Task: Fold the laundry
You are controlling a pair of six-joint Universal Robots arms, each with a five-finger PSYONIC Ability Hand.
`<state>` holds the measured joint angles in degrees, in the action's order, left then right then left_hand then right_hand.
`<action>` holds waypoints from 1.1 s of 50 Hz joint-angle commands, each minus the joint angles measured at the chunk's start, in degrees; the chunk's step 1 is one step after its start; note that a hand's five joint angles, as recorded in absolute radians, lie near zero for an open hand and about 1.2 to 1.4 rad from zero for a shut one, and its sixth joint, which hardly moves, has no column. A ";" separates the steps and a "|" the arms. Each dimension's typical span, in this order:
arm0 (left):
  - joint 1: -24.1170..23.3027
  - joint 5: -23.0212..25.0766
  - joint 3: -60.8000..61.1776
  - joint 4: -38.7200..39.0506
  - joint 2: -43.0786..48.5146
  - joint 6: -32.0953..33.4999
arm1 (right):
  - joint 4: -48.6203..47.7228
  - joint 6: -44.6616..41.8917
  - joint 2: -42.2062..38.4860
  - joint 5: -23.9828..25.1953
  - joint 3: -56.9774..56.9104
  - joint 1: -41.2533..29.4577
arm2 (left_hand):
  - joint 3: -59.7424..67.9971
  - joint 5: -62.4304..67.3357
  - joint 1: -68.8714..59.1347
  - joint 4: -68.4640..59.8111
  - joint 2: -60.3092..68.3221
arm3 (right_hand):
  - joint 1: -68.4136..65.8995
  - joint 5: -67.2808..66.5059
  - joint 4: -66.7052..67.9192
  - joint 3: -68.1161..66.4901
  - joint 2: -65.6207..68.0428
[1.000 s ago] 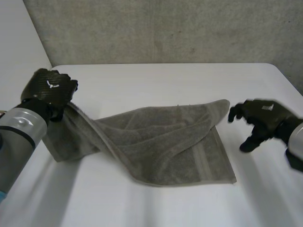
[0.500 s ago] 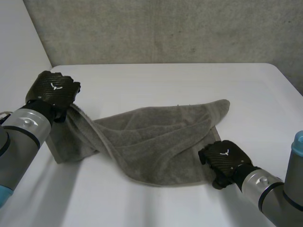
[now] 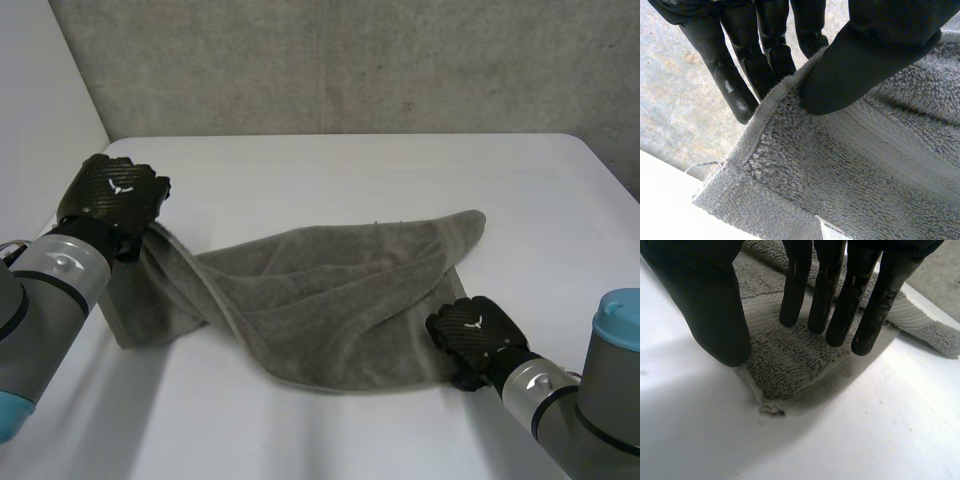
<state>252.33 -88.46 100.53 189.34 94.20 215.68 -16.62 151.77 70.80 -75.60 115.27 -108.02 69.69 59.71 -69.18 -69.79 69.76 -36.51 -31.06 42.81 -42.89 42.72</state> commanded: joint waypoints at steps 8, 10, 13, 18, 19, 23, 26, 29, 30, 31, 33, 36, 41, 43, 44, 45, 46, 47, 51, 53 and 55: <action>-0.08 0.05 0.28 0.15 0.10 0.00 | -0.95 -2.79 -3.82 -0.60 -4.70 -0.09 | 10.31 10.29 -10.82 -10.21 10.24 | -15.46 -10.91 9.16 -9.08 9.25; -0.08 0.05 0.28 0.24 0.10 0.00 | -0.87 -2.88 -4.44 -0.60 -5.49 -0.09 | 10.31 10.29 -10.82 -10.21 10.24 | -15.79 -11.24 9.49 -9.41 9.59; -0.08 0.05 0.28 0.24 0.10 0.00 | -0.87 -2.97 -5.84 -0.60 -7.16 -0.18 | 10.31 10.29 -10.82 -10.21 10.24 | -16.80 -12.25 10.50 -10.42 10.59; -0.08 0.05 0.54 0.24 0.10 0.00 | -0.78 -2.97 -6.99 -0.86 -9.10 -0.09 | 10.31 10.29 -10.82 -10.21 10.24 | -25.34 -20.79 19.05 -18.96 19.14; -0.08 0.05 0.63 0.24 0.10 0.00 | -0.78 -2.88 -6.99 -1.04 -9.36 -0.09 | 10.31 10.29 -10.82 -10.21 10.24 | -30.38 -25.83 24.08 -24.00 24.17; -0.08 0.05 0.63 0.24 0.10 0.00 | -0.78 -2.88 -6.55 -1.04 -9.71 -0.09 | 10.31 10.29 -10.82 -10.21 10.24 | -42.81 -38.26 36.52 -36.44 36.61; -0.08 0.05 0.63 0.24 0.10 0.00 | -0.78 -2.79 -6.29 -1.04 -10.33 0.00 | 10.31 10.29 -10.82 -10.21 10.24 | -43.49 -38.94 37.19 -37.11 37.28; -0.17 0.05 0.63 0.24 0.10 0.00 | -0.78 -2.53 -6.03 -1.04 -10.94 0.00 | 10.31 10.29 -10.82 -10.21 10.24 | -43.49 -38.94 37.19 -37.11 37.28; -0.26 0.05 0.63 0.24 0.10 0.00 | -0.69 -2.36 -6.02 -1.04 -11.21 0.00 | 10.31 10.29 -10.82 -10.21 10.24 | -43.49 -38.94 37.19 -37.11 37.28; -0.26 0.05 0.63 0.24 0.10 0.00 | -0.69 -2.35 -6.02 -1.04 -11.21 0.00 | 10.31 10.29 -10.82 -10.21 10.24 | -43.49 -38.94 37.19 -37.11 37.28; -0.34 0.05 0.63 0.24 0.10 0.00 | -0.51 -2.18 -5.94 -1.13 -11.56 0.00 | 10.31 10.29 -10.82 -10.21 10.24 | -43.49 -38.94 37.19 -37.11 37.28; -0.52 0.05 0.72 0.15 0.10 0.00 | 0.10 -2.18 -5.59 -1.13 -12.26 0.00 | 10.31 10.29 -10.82 -10.21 10.24 | -43.49 -38.94 37.19 -37.11 37.28; -0.87 -0.13 0.81 0.06 0.02 -0.09 | 5.29 -2.79 -2.51 -1.13 -13.67 0.44 | 10.31 10.29 -10.82 -10.21 10.24 | -43.49 -38.94 37.19 -37.11 37.28; -0.96 -0.13 0.81 -0.11 -0.42 0.00 | 15.25 -3.67 0.20 -1.13 -16.99 3.06 | 10.31 10.29 -10.82 -10.21 10.24 | -43.49 -38.94 37.19 -37.11 37.28; -0.96 -0.13 0.81 -0.11 -0.42 0.00 | 15.31 -3.67 0.22 -1.13 -17.01 3.08 | 10.31 10.29 -10.82 -10.21 10.24 | -43.49 -38.94 37.19 -37.11 37.28; -0.96 -0.22 0.81 -0.29 -0.68 0.00 | 21.75 -4.20 1.43 -1.04 -19.10 4.82 | 10.31 10.29 -10.82 -10.21 10.24 | -43.49 -38.94 37.19 -37.11 37.28; -0.96 -0.22 0.81 -0.55 -0.86 -0.08 | 27.99 -4.55 2.49 -0.60 -20.86 6.49 | 10.31 10.29 -10.82 -10.21 10.24 | -43.49 -38.94 37.19 -37.11 37.28; -0.96 -0.22 0.81 -0.55 -0.86 -0.09 | 28.05 -4.55 2.50 -0.60 -20.88 6.50 | 10.31 10.29 -10.82 -10.21 10.24 | -43.49 -38.94 37.19 -37.11 37.28; -0.96 -0.13 2.11 -1.95 -2.09 0.70 | 45.66 -7.96 6.79 -0.25 -24.47 9.49 | 10.31 10.29 -10.82 -10.21 10.24 | -43.49 -38.94 37.19 -37.11 37.28; -0.70 0.04 3.43 -2.83 -2.79 0.88 | 50.59 -11.29 7.76 -0.34 -24.65 10.01 | 10.31 10.29 -10.82 -10.21 10.24 | -43.49 -38.94 37.19 -37.11 37.28; -0.52 0.05 4.32 -3.80 -3.59 0.97 | 54.33 -15.63 8.74 -0.78 -24.39 10.99 | 10.31 10.29 -10.82 -10.21 10.24 | -43.49 -38.94 37.19 -37.11 37.28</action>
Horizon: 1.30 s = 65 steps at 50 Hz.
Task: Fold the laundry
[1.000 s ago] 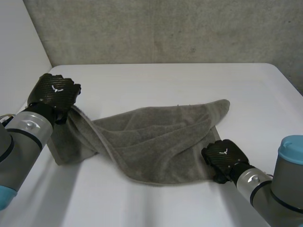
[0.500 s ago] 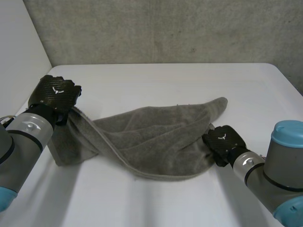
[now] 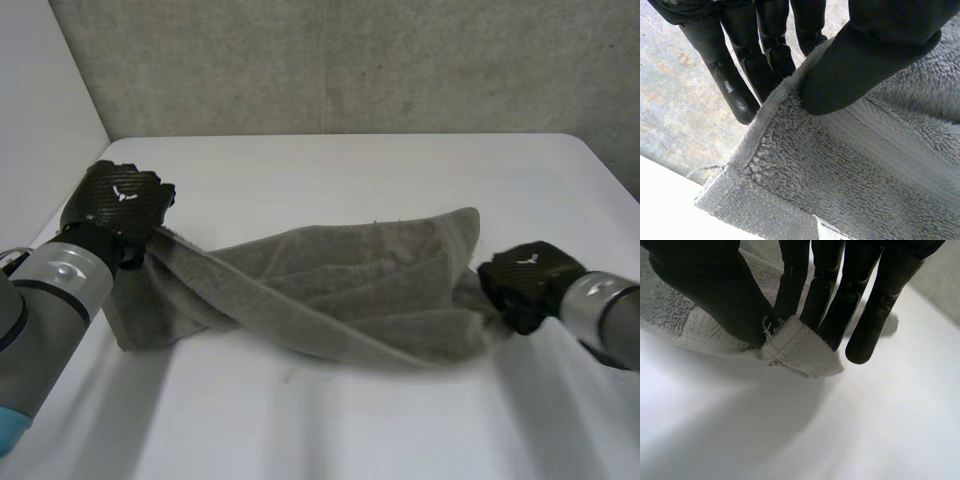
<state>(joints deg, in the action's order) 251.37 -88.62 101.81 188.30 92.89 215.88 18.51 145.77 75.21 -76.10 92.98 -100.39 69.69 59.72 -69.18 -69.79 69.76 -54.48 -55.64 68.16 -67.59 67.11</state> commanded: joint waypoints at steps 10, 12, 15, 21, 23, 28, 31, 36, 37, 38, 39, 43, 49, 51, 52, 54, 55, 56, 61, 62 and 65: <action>1.41 0.64 7.00 -11.73 -5.17 5.07 | 25.44 -21.06 11.71 0.08 1.94 9.77 | 10.31 10.28 -10.82 -10.21 10.24 | -25.52 -14.36 11.84 -12.41 12.89; 0.62 1.52 8.05 -13.13 -5.08 6.56 | 25.35 -21.06 11.71 0.17 2.11 9.69 | 10.31 10.28 -10.82 -10.21 10.24 | -25.52 -14.36 11.84 -12.41 12.89; 0.70 2.14 9.02 -13.22 -4.39 7.79 | 24.74 -21.06 11.19 0.17 1.68 9.60 | 10.31 10.28 -10.82 -10.21 10.24 | -25.52 -14.36 11.84 -12.41 12.89; 0.79 2.14 7.17 -12.26 -0.51 11.49 | 21.92 -20.35 8.29 -0.19 -0.08 9.60 | 10.31 10.28 -10.82 -10.21 10.24 | -25.52 -14.36 11.84 -12.41 12.89; 1.14 1.96 3.76 -10.25 2.90 14.29 | 19.38 -17.03 3.74 -0.27 -3.05 9.34 | 10.31 10.28 -10.82 -10.21 10.24 | -25.52 -14.36 11.84 -12.41 12.89; 1.58 2.05 -1.68 -5.16 9.04 15.35 | 15.17 -9.39 -1.98 -0.45 -8.94 8.02 | 10.31 10.28 -10.82 -10.21 10.24 | -25.52 -14.36 11.84 -12.41 12.89; 1.41 1.53 -5.55 -0.77 14.23 15.71 | 11.48 -6.22 -5.93 -0.88 -12.80 6.00 | 10.31 10.28 -10.82 -10.21 10.24 | -25.52 -14.36 11.84 -12.41 12.89; 1.06 1.52 -11.27 2.59 20.56 15.80 | 6.55 -3.22 -11.82 -2.20 -18.87 3.10 | 10.31 10.28 -10.82 -10.21 10.24 | -25.52 -14.36 11.84 -12.41 12.89; 1.06 1.52 -11.28 2.60 20.58 15.80 | 6.54 -3.21 -11.84 -2.21 -18.89 3.09 | 10.31 10.28 -10.82 -10.21 10.24 | -25.52 -14.36 11.84 -12.41 12.89; 0.97 1.44 -13.02 3.12 22.58 15.80 | 5.24 -2.52 -13.76 -2.73 -20.98 2.05 | 10.31 10.28 -10.82 -10.21 10.24 | -25.52 -14.36 11.84 -12.41 12.89; 0.79 1.43 -14.96 3.38 24.52 15.80 | 3.83 -2.08 -15.86 -3.34 -23.00 1.17 | 10.31 10.28 -10.82 -10.21 10.24 | -25.52 -14.36 11.84 -12.41 12.89; 0.62 1.35 -18.23 3.47 27.79 15.71 | 0.74 -1.81 -20.28 -4.93 -27.24 -0.07 | 10.31 10.28 -10.82 -10.21 10.24 | -25.52 -14.36 11.84 -12.41 12.89; 0.62 1.52 -23.92 3.74 33.31 15.71 | -5.84 -2.16 -27.12 -8.97 -35.13 -1.83 | 10.31 10.28 -10.82 -10.21 10.24 | -25.52 -14.36 11.84 -12.41 12.89; 0.62 1.35 -25.61 3.83 34.73 15.71 | -6.91 -2.34 -28.72 -9.68 -36.82 -2.09 | 10.31 10.28 -10.82 -10.21 10.24 | -25.52 -14.36 11.84 -12.41 12.89; 0.62 1.35 -27.09 3.91 36.04 15.71 | -7.69 -2.42 -30.28 -10.11 -38.56 -2.27 | 10.31 10.28 -10.82 -10.21 10.24 | -25.52 -14.36 11.84 -12.41 12.89; 0.62 1.26 -28.42 4.00 37.28 15.62 | -8.23 -2.42 -31.70 -10.29 -40.42 -2.44 | 10.31 10.28 -10.82 -10.21 10.24 | -25.52 -14.36 11.84 -12.41 12.89; 0.62 1.26 -29.64 3.91 38.50 15.62 | -8.57 -2.42 -33.10 -10.38 -41.99 -2.44 | 10.31 10.28 -10.82 -10.21 10.24 | -25.52 -14.36 11.84 -12.41 12.89; 0.62 1.26 -29.65 3.91 38.51 15.62 | -8.58 -2.42 -33.11 -10.38 -42.00 -2.44 | 10.31 10.28 -10.82 -10.21 10.24 | -25.52 -14.36 11.84 -12.41 12.89; 0.53 1.43 -32.02 3.91 41.58 15.71 | -8.66 -2.51 -37.59 -10.91 -45.52 -3.14 | 10.31 10.28 -10.82 -10.21 10.24 | -25.52 -14.36 11.84 -12.41 12.89; 0.53 1.43 -32.03 3.91 41.59 15.71 | -8.66 -2.51 -37.59 -10.91 -45.52 -3.15 | 10.31 10.28 -10.82 -10.21 10.24 | -25.52 -14.36 11.84 -12.41 12.89; 0.18 1.52 -32.03 4.00 41.67 15.80 | -8.75 -2.42 -38.03 -12.13 -45.61 -3.76 | -41.14 -41.17 40.63 41.24 -41.21 | 44.48 55.64 -58.16 57.59 -57.11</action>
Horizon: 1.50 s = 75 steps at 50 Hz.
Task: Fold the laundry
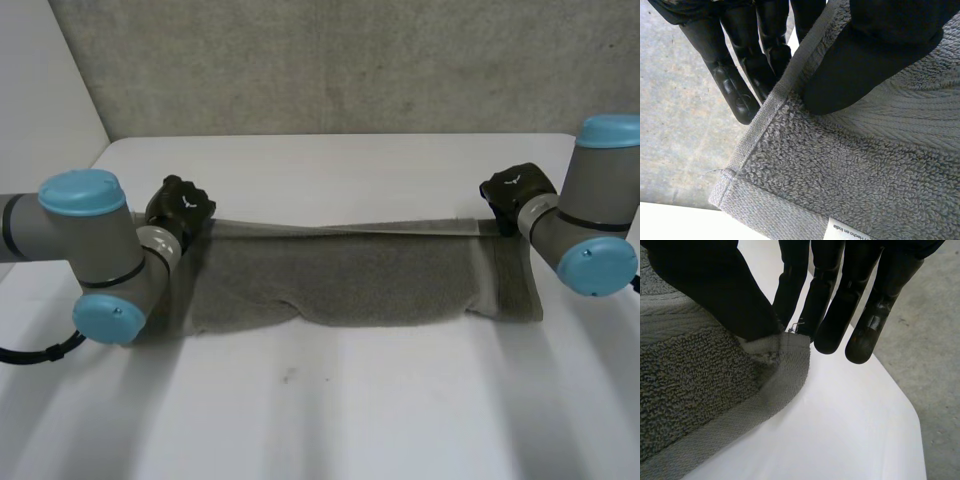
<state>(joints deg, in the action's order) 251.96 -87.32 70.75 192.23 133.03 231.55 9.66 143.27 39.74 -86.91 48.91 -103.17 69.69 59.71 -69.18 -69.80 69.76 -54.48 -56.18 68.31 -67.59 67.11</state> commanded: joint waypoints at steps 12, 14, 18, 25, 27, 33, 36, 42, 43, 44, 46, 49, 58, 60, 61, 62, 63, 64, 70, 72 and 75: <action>-1.30 -0.22 -0.35 0.34 -8.12 -0.83 | -5.27 7.27 13.32 -5.29 4.33 -0.63 | -59.69 -59.71 59.18 59.80 -59.76 | 44.48 56.18 -58.31 57.59 -57.11; -1.21 -0.22 1.04 0.34 -9.97 -1.27 | -5.00 7.98 16.04 -4.59 6.88 -0.54 | -59.69 -59.71 59.18 59.80 -59.76 | 44.48 56.18 -58.31 57.59 -57.11; -0.86 0.04 5.63 0.51 -14.03 -3.03 | -4.04 8.43 20.90 -1.86 13.14 -0.45 | -59.69 -59.71 59.18 59.80 -59.76 | 44.48 56.18 -58.31 57.59 -57.11; -0.68 0.83 16.33 1.04 -21.57 -8.82 | 1.15 10.09 26.26 2.97 28.58 2.52 | -59.69 -59.71 59.18 59.80 -59.76 | 42.07 53.78 -55.91 55.19 -54.71; -0.68 0.92 17.74 1.04 -22.37 -10.23 | 1.06 10.71 26.26 3.67 31.74 3.14 | -59.69 -59.71 59.18 59.80 -59.76 | 39.87 51.58 -53.71 52.99 -52.51; -0.94 1.01 20.92 1.04 -23.08 -14.01 | -4.37 11.42 26.26 6.75 42.03 5.25 | -59.69 -59.71 59.18 59.80 -59.76 | 33.81 45.51 -47.64 46.92 -46.45; -0.94 1.01 21.18 1.04 -23.17 -14.19 | -9.28 11.51 25.91 7.28 45.38 6.66 | -59.69 -59.71 59.18 59.80 -59.76 | 24.76 36.46 -38.60 37.87 -37.40; -0.68 0.92 21.01 1.04 -23.08 -14.28 | -15.80 11.33 23.20 7.37 47.24 7.10 | -59.69 -59.71 59.18 59.80 -59.76 | 17.66 29.37 -31.50 30.78 -30.30; -0.68 0.92 21.10 1.04 -23.17 -14.28 | -16.42 11.24 22.67 7.37 47.16 7.10 | -59.69 -59.71 59.18 59.80 -59.76 | 15.48 27.19 -29.32 28.60 -28.12; -0.68 0.92 21.10 1.04 -23.17 -14.28 | -16.43 11.24 22.66 7.37 47.15 7.10 | -59.69 -59.71 59.18 59.80 -59.76 | 15.46 27.17 -29.30 28.57 -28.10; -0.94 0.92 21.18 1.04 -23.17 -14.28 | -16.60 10.89 22.05 7.46 46.89 8.15 | -59.69 -59.71 59.18 59.80 -59.76 | 13.95 25.65 -27.78 27.06 -26.58; -1.12 0.92 21.27 1.04 -23.17 -14.37 | -16.60 10.72 21.34 7.55 46.63 8.68 | -59.69 -59.71 59.18 59.80 -59.76 | 13.78 25.48 -27.62 26.89 -26.42; -1.21 0.83 21.45 1.04 -23.08 -14.37 | -16.87 10.01 20.64 7.02 45.66 9.13 | -59.69 -59.71 59.18 59.80 -59.76 | -25.52 -13.82 11.69 -12.41 12.89; -1.21 0.83 21.45 1.04 -23.17 -14.37 | -18.09 8.44 21.51 6.32 45.05 10.61 | -59.69 -59.71 59.18 59.80 -59.76 | -25.52 -13.82 11.69 -12.41 12.89; -1.21 0.83 21.45 1.04 -23.17 -14.37 | -18.62 6.86 21.87 5.88 44.78 11.58 | -59.69 -59.71 59.18 59.80 -59.76 | -25.52 -13.82 11.69 -12.41 12.89; -1.21 0.83 21.45 1.04 -23.17 -14.37 | -18.63 6.85 21.87 5.88 44.78 11.59 | -59.69 -59.71 59.18 59.80 -59.76 | -25.52 -13.82 11.69 -12.41 12.89; -1.21 0.83 21.45 0.95 -23.17 -14.37 | -18.80 4.50 22.57 5.01 44.43 12.72 | -59.69 -59.71 59.18 59.80 -59.76 | -25.52 -13.82 11.69 -12.41 12.89; -1.21 0.83 21.45 0.95 -23.25 -14.37 | -18.80 1.17 23.18 3.87 43.65 14.03 | -59.69 -59.71 59.18 59.80 -59.76 | -25.52 -13.82 11.69 -12.41 12.89; -0.94 0.75 21.54 0.95 -24.66 -14.46 | -19.15 -11.94 24.68 -1.85 40.75 20.02 | -59.69 -59.71 59.18 59.80 -59.76 | -25.52 -13.82 11.69 -12.41 12.89; -0.94 0.75 21.71 0.95 -24.84 -14.46 | -19.07 -12.83 24.77 -2.21 39.52 19.68 | -59.69 -59.71 59.18 59.80 -59.76 | -25.52 -13.82 11.69 -12.41 12.89; -0.94 0.83 22.15 0.95 -25.10 -14.46 | -18.98 -10.31 25.99 -2.21 36.71 17.31 | -59.69 -59.71 59.18 59.80 -59.76 | -25.52 -13.82 11.69 -12.41 12.89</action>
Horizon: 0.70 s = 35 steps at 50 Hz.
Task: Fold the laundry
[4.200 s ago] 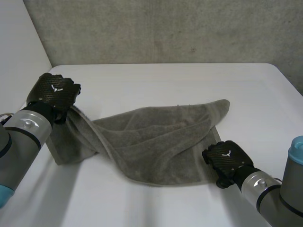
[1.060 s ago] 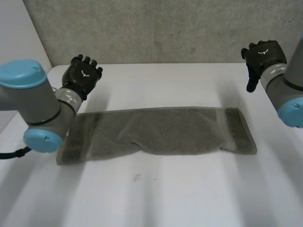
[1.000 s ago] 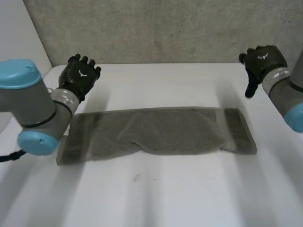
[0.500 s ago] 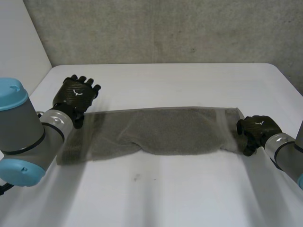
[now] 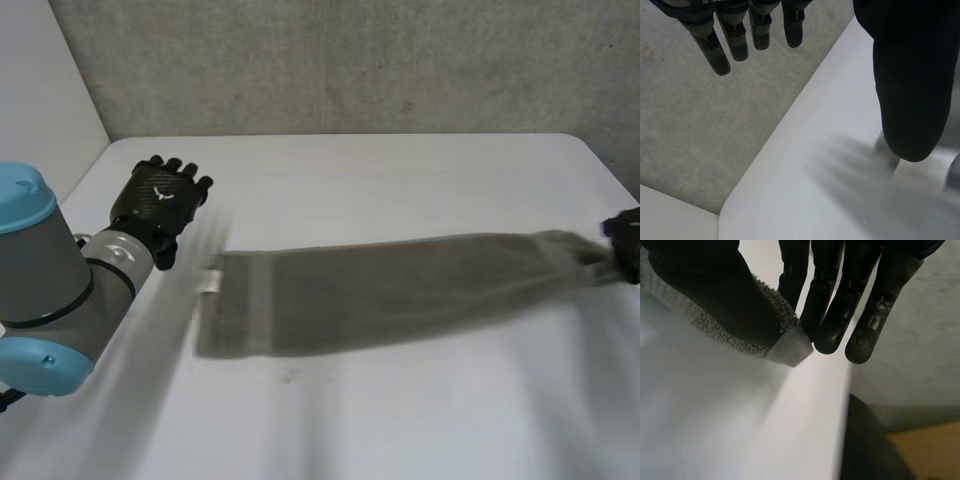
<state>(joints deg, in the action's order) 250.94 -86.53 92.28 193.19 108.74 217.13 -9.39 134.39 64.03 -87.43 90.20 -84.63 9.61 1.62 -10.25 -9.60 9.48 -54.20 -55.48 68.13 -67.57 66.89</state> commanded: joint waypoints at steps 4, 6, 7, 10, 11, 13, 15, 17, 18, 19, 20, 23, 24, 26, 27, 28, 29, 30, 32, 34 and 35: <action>-0.10 0.05 1.32 0.00 -1.78 -0.04 | 0.34 4.64 5.22 -0.20 -8.62 -8.76 | 0.39 -1.62 0.25 -0.40 0.52 | -25.80 -14.52 11.87 -12.43 13.11; -0.19 0.05 1.41 0.08 -1.95 -0.04 | 0.43 5.70 6.02 1.02 -9.76 -12.71 | 0.39 -1.62 0.25 -0.40 0.52 | -25.80 -14.52 11.87 -12.43 13.11; -0.19 0.05 1.41 0.08 -2.04 -0.04 | 0.08 6.14 6.11 2.43 -10.73 -17.19 | 0.39 -1.62 0.25 -0.40 0.52 | -25.80 -14.52 11.87 -12.43 13.11; -0.19 -0.04 1.41 0.08 -2.39 -0.04 | -0.19 5.62 4.54 5.50 -12.67 -26.42 | 0.39 -1.62 0.25 -0.40 0.52 | -25.80 -14.52 11.87 -12.43 13.11; -0.10 -0.04 1.41 0.08 -2.48 -0.04 | -0.10 5.01 2.53 7.26 -13.72 -31.16 | 0.39 -1.62 0.25 -0.40 0.52 | -25.80 -14.52 11.87 -12.43 13.11; -0.10 -0.13 1.41 0.08 -2.66 -0.12 | -0.10 4.31 0.51 8.93 -14.77 -35.04 | 0.39 -1.62 0.25 -0.40 0.52 | -25.80 -14.52 11.87 -12.43 13.11; -0.10 -0.22 1.49 0.08 -2.66 -0.12 | -0.19 3.61 -1.86 10.34 -15.74 -39.43 | 0.39 -1.62 0.25 -0.40 0.52 | -25.80 -14.52 11.87 -12.43 13.11; -0.10 -0.31 1.50 0.00 -2.83 -0.12 | -0.19 2.72 -4.08 11.67 -16.28 -42.98 | 0.39 -1.62 0.25 -0.40 0.52 | -25.80 -14.52 11.87 -12.43 13.11; -0.01 -0.48 1.50 0.00 -3.18 -0.21 | -0.19 1.85 -6.09 12.54 -16.54 -45.77 | 0.39 -1.62 0.25 -0.40 0.52 | -25.80 -14.52 11.87 -12.43 13.11; 0.07 -0.48 1.67 0.00 -3.53 -0.21 | -0.36 0.88 -8.02 13.25 -16.72 -48.23 | 0.39 -1.62 0.25 -0.40 0.52 | -25.80 -14.52 11.87 -12.43 13.11; 0.07 -0.48 1.67 0.00 -3.54 -0.21 | -0.36 0.88 -8.04 13.25 -16.72 -48.26 | 0.39 -1.62 0.25 -0.40 0.52 | -25.80 -14.52 11.87 -12.43 13.11; 0.16 -0.48 2.11 0.00 -3.89 -0.30 | -1.07 -0.27 -12.17 14.22 -17.77 -51.60 | 0.39 -1.62 0.25 -0.40 0.52 | -25.80 -14.52 11.87 -12.43 13.11; 0.08 -0.48 2.11 0.00 -3.89 -0.30 | -1.41 -0.35 -14.08 14.48 -18.30 -52.82 | 0.39 -1.62 0.25 -0.40 0.52 | -25.80 -14.52 11.87 -12.43 13.11; -0.01 -0.48 2.20 0.00 -3.89 -0.30 | -1.59 -0.18 -16.02 14.48 -18.82 -53.87 | 0.39 -1.62 0.25 -0.40 0.52 | -25.80 -14.52 11.87 -12.43 13.11; -0.19 -0.48 2.29 0.00 -3.97 -0.30 | -1.59 -0.09 -17.60 14.66 -19.44 -54.58 | 0.39 -1.62 0.25 -0.40 0.52 | -25.80 -14.52 11.87 -12.43 13.11; -0.28 -0.48 2.29 0.00 -3.89 -0.30 | -1.51 0.00 -18.92 14.75 -20.05 -54.93 | 0.39 -1.62 0.25 -0.40 0.52 | -25.80 -14.52 11.87 -12.43 13.11; -0.28 -0.48 2.29 0.00 -3.89 -0.30 | -1.50 0.00 -18.94 14.75 -20.06 -54.94 | 0.39 -1.62 0.25 -0.40 0.52 | -25.80 -14.52 11.87 -12.43 13.11; -0.36 -0.57 2.29 0.00 -3.97 -0.39 | -1.50 0.00 -19.55 14.57 -20.32 -55.02 | 0.39 -1.62 0.25 -0.40 0.52 | -13.71 -2.42 -0.22 -0.33 1.02; -0.71 -0.57 2.29 0.00 -3.97 -0.56 | -1.33 1.13 -18.60 12.99 -20.32 -54.68 | 0.39 -1.62 0.25 -0.40 0.52 | 44.20 55.48 -58.13 57.57 -56.89; -1.24 -0.57 2.11 0.08 -3.98 -1.09 | -0.89 2.62 -16.93 12.29 -20.15 -54.50 | 0.39 -1.62 0.25 -0.40 0.52 | 44.20 55.48 -58.13 57.57 -56.89; -1.77 -0.57 1.85 0.08 -3.98 -1.87 | -0.45 5.94 -13.44 10.72 -19.28 -54.15 | 0.39 -1.62 0.25 -0.40 0.52 | 44.20 55.48 -58.13 57.57 -56.89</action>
<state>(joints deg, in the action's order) 250.62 -87.07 94.57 193.18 104.76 216.74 -10.89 134.45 45.31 -73.03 70.20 -139.77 9.61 1.62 -10.25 -9.52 9.44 -39.31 -40.15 49.44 -49.34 48.89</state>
